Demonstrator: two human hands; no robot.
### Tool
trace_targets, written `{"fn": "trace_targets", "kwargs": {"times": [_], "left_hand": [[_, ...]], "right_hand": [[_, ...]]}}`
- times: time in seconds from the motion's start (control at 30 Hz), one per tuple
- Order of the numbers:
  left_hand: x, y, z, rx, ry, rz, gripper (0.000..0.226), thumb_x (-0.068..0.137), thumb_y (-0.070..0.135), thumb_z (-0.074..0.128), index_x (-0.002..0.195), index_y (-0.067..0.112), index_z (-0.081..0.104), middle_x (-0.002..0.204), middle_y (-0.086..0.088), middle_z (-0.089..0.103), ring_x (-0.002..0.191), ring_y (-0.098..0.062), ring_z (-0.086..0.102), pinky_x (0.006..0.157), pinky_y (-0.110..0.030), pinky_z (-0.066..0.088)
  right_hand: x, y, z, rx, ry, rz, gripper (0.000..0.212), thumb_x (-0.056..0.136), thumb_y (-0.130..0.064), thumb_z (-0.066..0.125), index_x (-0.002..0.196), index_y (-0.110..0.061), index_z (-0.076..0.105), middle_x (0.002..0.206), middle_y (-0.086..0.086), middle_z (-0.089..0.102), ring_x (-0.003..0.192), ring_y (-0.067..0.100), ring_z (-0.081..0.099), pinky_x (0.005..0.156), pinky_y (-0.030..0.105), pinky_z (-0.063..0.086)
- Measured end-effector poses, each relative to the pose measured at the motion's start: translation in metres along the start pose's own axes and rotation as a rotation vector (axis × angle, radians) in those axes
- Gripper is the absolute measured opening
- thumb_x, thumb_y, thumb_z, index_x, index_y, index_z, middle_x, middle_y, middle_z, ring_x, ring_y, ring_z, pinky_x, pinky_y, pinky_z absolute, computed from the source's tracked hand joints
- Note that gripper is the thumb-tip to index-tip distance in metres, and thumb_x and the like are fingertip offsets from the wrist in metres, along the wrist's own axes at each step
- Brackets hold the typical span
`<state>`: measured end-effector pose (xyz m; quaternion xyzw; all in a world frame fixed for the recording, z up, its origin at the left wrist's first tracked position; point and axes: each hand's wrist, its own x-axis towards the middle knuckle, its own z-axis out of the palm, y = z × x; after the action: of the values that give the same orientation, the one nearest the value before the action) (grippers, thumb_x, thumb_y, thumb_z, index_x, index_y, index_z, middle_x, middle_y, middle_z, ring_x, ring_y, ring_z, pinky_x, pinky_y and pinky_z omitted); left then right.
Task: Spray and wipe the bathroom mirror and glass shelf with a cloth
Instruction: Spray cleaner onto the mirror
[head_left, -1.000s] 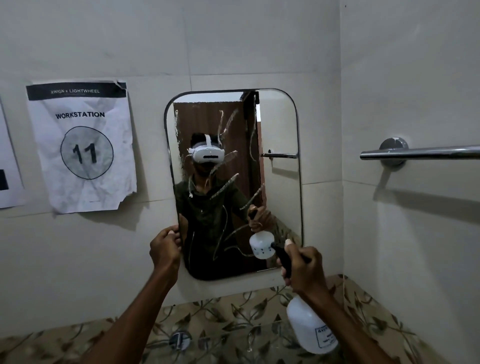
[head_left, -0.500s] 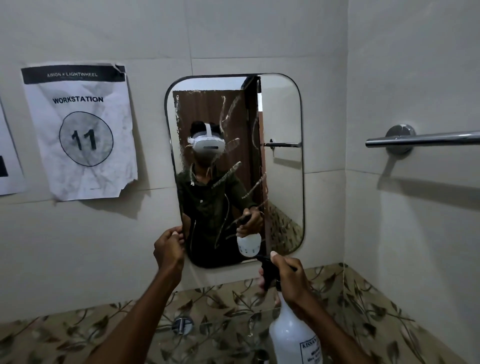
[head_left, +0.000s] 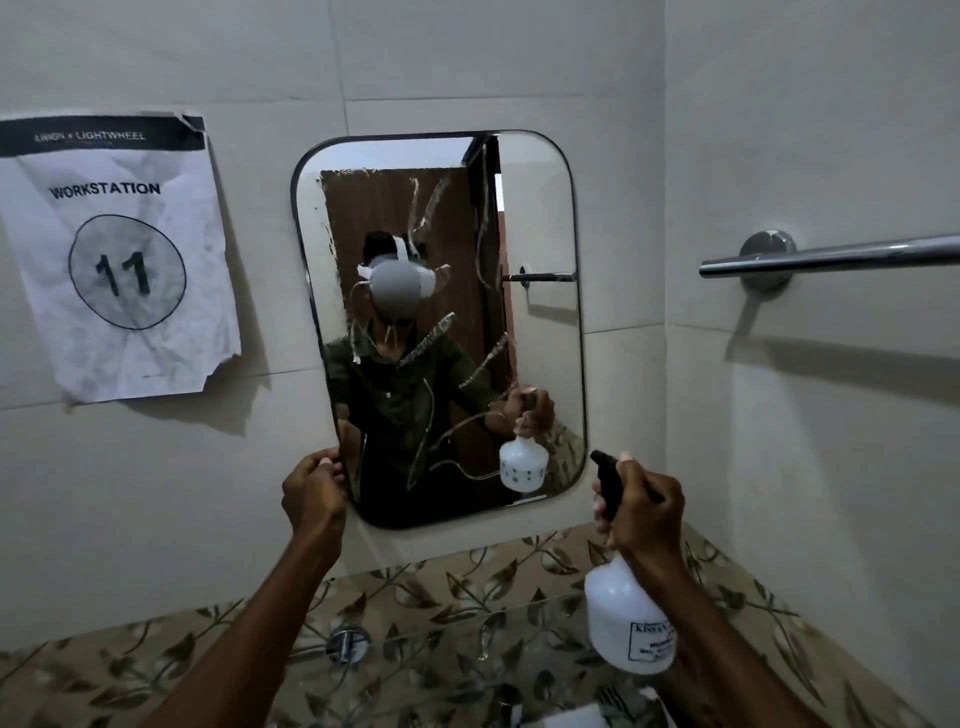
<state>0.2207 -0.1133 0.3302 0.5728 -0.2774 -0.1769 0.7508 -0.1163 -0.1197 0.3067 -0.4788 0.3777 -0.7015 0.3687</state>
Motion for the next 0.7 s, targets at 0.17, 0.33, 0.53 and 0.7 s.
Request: {"fn": "trace_targets", "kwargs": {"times": [0.17, 0.33, 0.53, 0.7], "left_hand": [[-0.003, 0.003, 0.001, -0.023, 0.000, -0.012, 0.028, 0.100, 0.012, 0.043, 0.095, 0.015, 0.070, 0.098, -0.013, 0.070, 0.087, -0.026, 0.064, 0.087, -0.045, 0.055], [-0.006, 0.002, -0.001, -0.041, -0.006, -0.027, 0.028, 0.101, 0.011, 0.043, 0.098, 0.012, 0.070, 0.099, -0.013, 0.070, 0.089, -0.027, 0.064, 0.089, -0.045, 0.055], [-0.012, -0.003, -0.003, -0.040, -0.007, -0.040, 0.026, 0.101, 0.008, 0.044, 0.097, 0.011, 0.069, 0.099, -0.015, 0.068, 0.086, -0.026, 0.061, 0.086, -0.043, 0.054], [-0.015, -0.009, -0.007, -0.039, -0.027, -0.067, 0.025, 0.102, 0.008, 0.042, 0.102, 0.009, 0.067, 0.093, -0.012, 0.066, 0.081, -0.024, 0.061, 0.082, -0.041, 0.055]], "right_hand": [[0.015, 0.004, -0.012, -0.007, 0.091, -0.045, 0.054, 0.107, -0.032, 0.047, 0.069, 0.000, 0.069, 0.059, 0.019, 0.065, 0.047, 0.032, 0.059, 0.041, 0.025, 0.042], [0.013, 0.013, -0.012, -0.011, 0.108, -0.019, 0.052, 0.106, -0.030, 0.049, 0.068, -0.001, 0.070, 0.062, 0.024, 0.066, 0.053, 0.037, 0.063, 0.050, 0.040, 0.053], [-0.015, 0.032, 0.002, -0.115, -0.022, -0.055, 0.057, 0.107, -0.028, 0.051, 0.057, -0.007, 0.070, 0.049, 0.013, 0.063, 0.042, 0.026, 0.056, 0.049, 0.033, 0.044], [-0.032, 0.024, 0.015, -0.021, -0.104, -0.047, 0.050, 0.108, -0.019, 0.047, 0.071, 0.010, 0.066, 0.060, 0.025, 0.065, 0.049, 0.032, 0.061, 0.037, 0.025, 0.041]]}}
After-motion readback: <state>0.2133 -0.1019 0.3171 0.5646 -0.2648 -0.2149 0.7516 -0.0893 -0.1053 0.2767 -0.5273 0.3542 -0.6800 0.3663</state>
